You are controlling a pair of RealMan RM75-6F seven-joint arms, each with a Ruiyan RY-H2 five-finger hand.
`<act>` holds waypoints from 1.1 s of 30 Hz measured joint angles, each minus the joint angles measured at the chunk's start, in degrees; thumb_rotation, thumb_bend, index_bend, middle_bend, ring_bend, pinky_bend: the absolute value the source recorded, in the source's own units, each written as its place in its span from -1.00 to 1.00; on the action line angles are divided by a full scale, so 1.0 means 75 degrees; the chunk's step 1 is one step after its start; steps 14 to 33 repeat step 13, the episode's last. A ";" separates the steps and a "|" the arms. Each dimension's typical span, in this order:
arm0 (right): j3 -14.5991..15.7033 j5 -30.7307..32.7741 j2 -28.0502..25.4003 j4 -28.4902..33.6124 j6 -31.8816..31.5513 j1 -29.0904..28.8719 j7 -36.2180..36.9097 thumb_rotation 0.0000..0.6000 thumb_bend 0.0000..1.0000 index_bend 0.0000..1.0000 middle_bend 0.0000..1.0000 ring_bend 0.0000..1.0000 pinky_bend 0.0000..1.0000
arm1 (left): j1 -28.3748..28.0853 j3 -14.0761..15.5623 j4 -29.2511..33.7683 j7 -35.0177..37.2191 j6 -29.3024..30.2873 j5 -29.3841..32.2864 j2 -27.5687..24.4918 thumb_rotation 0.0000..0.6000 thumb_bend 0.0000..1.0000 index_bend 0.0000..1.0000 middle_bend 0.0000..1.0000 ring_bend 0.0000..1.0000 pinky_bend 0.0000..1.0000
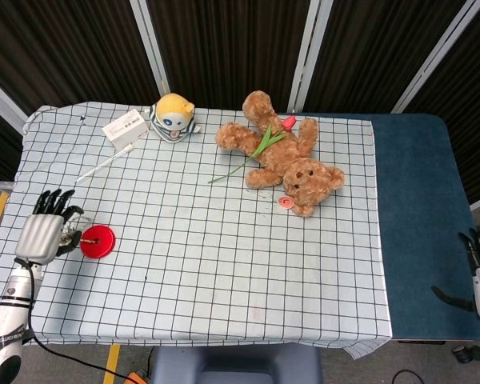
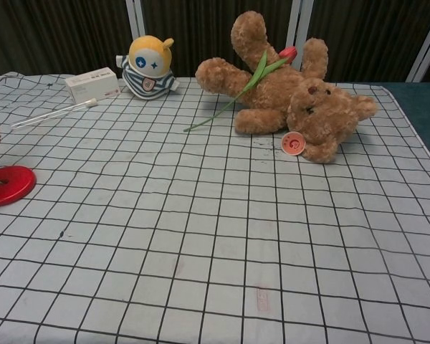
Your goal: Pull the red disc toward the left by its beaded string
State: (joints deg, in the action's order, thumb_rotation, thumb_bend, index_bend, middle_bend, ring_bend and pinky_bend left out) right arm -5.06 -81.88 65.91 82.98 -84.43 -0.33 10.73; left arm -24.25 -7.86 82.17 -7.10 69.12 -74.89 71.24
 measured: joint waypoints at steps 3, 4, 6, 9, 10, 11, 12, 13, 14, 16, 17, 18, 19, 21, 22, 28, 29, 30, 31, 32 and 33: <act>0.0000 0.0007 -0.0001 -0.0003 -0.0005 0.0006 0.0007 1.00 -0.94 -1.00 -1.00 -1.00 -1.00 | -0.0004 0.0048 0.0254 0.0116 -0.0274 0.0039 -0.0159 1.00 -0.43 -1.00 -1.00 -1.00 -1.00; -0.0004 0.0012 -0.0003 0.0007 -0.0013 0.0010 0.0013 1.00 -0.94 -1.00 -1.00 -1.00 -1.00 | 0.0017 0.0063 0.0389 0.0211 -0.0207 0.0028 -0.0242 1.00 -0.44 -1.00 -1.00 -1.00 -1.00; -0.0011 0.0013 -0.0008 0.0044 -0.0051 0.0024 0.0024 1.00 -0.94 -1.00 -1.00 -1.00 -1.00 | 0.0079 0.0103 0.0599 0.0382 -0.0007 -0.0064 -0.0398 1.00 -0.43 -1.00 -1.00 -1.00 -1.00; 0.0000 -0.0038 -0.0002 0.0114 -0.0148 0.0056 0.0000 1.00 -0.94 -1.00 -1.00 -1.00 -1.00 | 0.0261 0.0236 0.0793 0.0505 0.0438 -0.0437 -0.0586 1.00 -0.42 -1.00 -1.00 -1.00 -1.00; 0.0008 -0.0060 0.0009 0.0129 -0.0183 0.0067 -0.0022 1.00 -0.94 -1.00 -1.00 -1.00 -1.00 | 0.0365 0.0311 0.0814 0.0520 0.0661 -0.0619 -0.0613 1.00 -0.42 -1.00 -1.00 -1.00 -1.00; 0.0017 -0.0081 0.0027 0.0142 -0.0210 0.0077 -0.0048 1.00 -0.94 -1.00 -1.00 -1.00 -1.00 | 0.0459 0.0379 0.0811 0.0530 0.0845 -0.0766 -0.0616 1.00 -0.41 -1.00 -1.00 -1.00 -1.00; 0.0030 -0.0098 0.0055 0.0152 -0.0225 0.0086 -0.0086 1.00 -0.94 -1.00 -1.00 -1.00 -1.00 | 0.0564 0.0458 0.0791 0.0538 0.1038 -0.0921 -0.0606 1.00 -0.41 -1.00 -1.00 -1.00 -1.00; 0.0043 -0.0108 0.0074 0.0159 -0.0226 0.0088 -0.0118 1.00 -0.94 -1.00 -1.00 -1.00 -1.00 | 0.0726 0.0585 0.0733 0.0544 0.1296 -0.1134 -0.0573 1.00 -0.41 -1.00 -1.00 -1.00 -1.00; 0.0043 -0.0108 0.0074 0.0159 -0.0226 0.0088 -0.0118 1.00 -0.94 -1.00 -1.00 -1.00 -1.00 | 0.0726 0.0585 0.0733 0.0544 0.1296 -0.1134 -0.0573 1.00 -0.41 -1.00 -1.00 -1.00 -1.00; 0.0043 -0.0108 0.0074 0.0159 -0.0226 0.0088 -0.0118 1.00 -0.94 -1.00 -1.00 -1.00 -1.00 | 0.0726 0.0585 0.0733 0.0544 0.1296 -0.1134 -0.0573 1.00 -0.41 -1.00 -1.00 -1.00 -1.00; 0.0043 -0.0108 0.0074 0.0159 -0.0226 0.0088 -0.0118 1.00 -0.94 -1.00 -1.00 -1.00 -1.00 | 0.0726 0.0585 0.0733 0.0544 0.1296 -0.1134 -0.0573 1.00 -0.41 -1.00 -1.00 -1.00 -1.00; 0.0043 -0.0108 0.0074 0.0159 -0.0226 0.0088 -0.0118 1.00 -0.94 -1.00 -1.00 -1.00 -1.00 | 0.0726 0.0585 0.0733 0.0544 0.1296 -0.1134 -0.0573 1.00 -0.41 -1.00 -1.00 -1.00 -1.00; 0.0043 -0.0108 0.0074 0.0159 -0.0226 0.0088 -0.0118 1.00 -0.94 -1.00 -1.00 -1.00 -1.00 | 0.0726 0.0585 0.0733 0.0544 0.1296 -0.1134 -0.0573 1.00 -0.41 -1.00 -1.00 -1.00 -1.00; 0.0043 -0.0108 0.0074 0.0159 -0.0226 0.0088 -0.0118 1.00 -0.94 -1.00 -1.00 -1.00 -1.00 | 0.0726 0.0585 0.0733 0.0544 0.1296 -0.1134 -0.0573 1.00 -0.41 -1.00 -1.00 -1.00 -1.00; 0.0043 -0.0108 0.0074 0.0159 -0.0226 0.0088 -0.0118 1.00 -0.94 -1.00 -1.00 -1.00 -1.00 | 0.0726 0.0585 0.0733 0.0544 0.1296 -0.1134 -0.0573 1.00 -0.41 -1.00 -1.00 -1.00 -1.00; 0.0043 -0.0108 0.0074 0.0159 -0.0226 0.0088 -0.0118 1.00 -0.94 -1.00 -1.00 -1.00 -1.00 | 0.0726 0.0585 0.0733 0.0544 0.1296 -0.1134 -0.0573 1.00 -0.41 -1.00 -1.00 -1.00 -1.00; 0.0043 -0.0108 0.0074 0.0159 -0.0226 0.0088 -0.0118 1.00 -0.94 -1.00 -1.00 -1.00 -1.00 | 0.0726 0.0585 0.0733 0.0544 0.1296 -0.1134 -0.0573 1.00 -0.41 -1.00 -1.00 -1.00 -1.00; 0.0043 -0.0108 0.0074 0.0159 -0.0226 0.0088 -0.0118 1.00 -0.94 -1.00 -1.00 -1.00 -1.00 | 0.0726 0.0585 0.0733 0.0544 0.1296 -0.1134 -0.0573 1.00 -0.41 -1.00 -1.00 -1.00 -1.00; 0.0043 -0.0108 0.0074 0.0159 -0.0226 0.0088 -0.0118 1.00 -0.94 -1.00 -1.00 -1.00 -1.00 | 0.0726 0.0585 0.0733 0.0544 0.1296 -0.1134 -0.0573 1.00 -0.41 -1.00 -1.00 -1.00 -1.00; 0.0043 -0.0108 0.0074 0.0159 -0.0226 0.0088 -0.0118 1.00 -0.94 -1.00 -1.00 -1.00 -1.00 | 0.0726 0.0585 0.0733 0.0544 0.1296 -0.1134 -0.0573 1.00 -0.41 -1.00 -1.00 -1.00 -1.00; 0.0043 -0.0108 0.0074 0.0159 -0.0226 0.0088 -0.0118 1.00 -0.94 -1.00 -1.00 -1.00 -1.00 | 0.0726 0.0585 0.0733 0.0544 0.1296 -0.1134 -0.0573 1.00 -0.41 -1.00 -1.00 -1.00 -1.00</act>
